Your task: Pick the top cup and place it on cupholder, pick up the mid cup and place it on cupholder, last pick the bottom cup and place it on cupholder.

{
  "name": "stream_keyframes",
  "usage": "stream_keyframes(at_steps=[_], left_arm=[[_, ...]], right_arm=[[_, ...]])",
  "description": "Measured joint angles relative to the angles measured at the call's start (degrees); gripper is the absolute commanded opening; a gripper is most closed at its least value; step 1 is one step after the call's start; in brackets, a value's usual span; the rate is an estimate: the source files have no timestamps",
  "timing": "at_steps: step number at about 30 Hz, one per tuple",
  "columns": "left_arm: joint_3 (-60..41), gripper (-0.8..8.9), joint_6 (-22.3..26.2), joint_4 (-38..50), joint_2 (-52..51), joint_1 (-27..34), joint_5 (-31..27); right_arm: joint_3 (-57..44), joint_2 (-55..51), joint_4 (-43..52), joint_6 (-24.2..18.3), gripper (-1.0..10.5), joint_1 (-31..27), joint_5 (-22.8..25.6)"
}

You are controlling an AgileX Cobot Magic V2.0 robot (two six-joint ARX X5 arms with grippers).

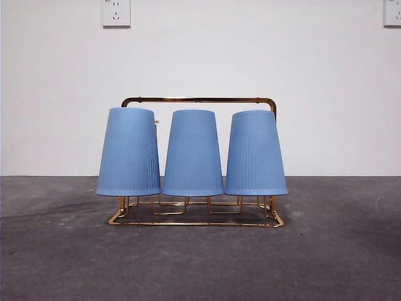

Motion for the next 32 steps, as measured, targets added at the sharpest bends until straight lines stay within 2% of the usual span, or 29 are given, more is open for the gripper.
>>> stream_keyframes(at_steps=[3,15,32], left_arm=[[-8.24,0.06,0.17,-0.13,-4.22,2.32,-3.34],[-32.57,0.06,0.15,-0.35,-18.01,2.62,-3.43],[-42.14,0.06,0.59,-0.42,-18.08,2.67,-3.54]], right_arm=[[0.00,0.00,0.00,0.00,0.1,0.00,0.02],[0.00,0.00,0.00,0.00,0.1,0.00,0.02],[0.00,0.00,0.00,0.00,0.1,0.00,0.02]])
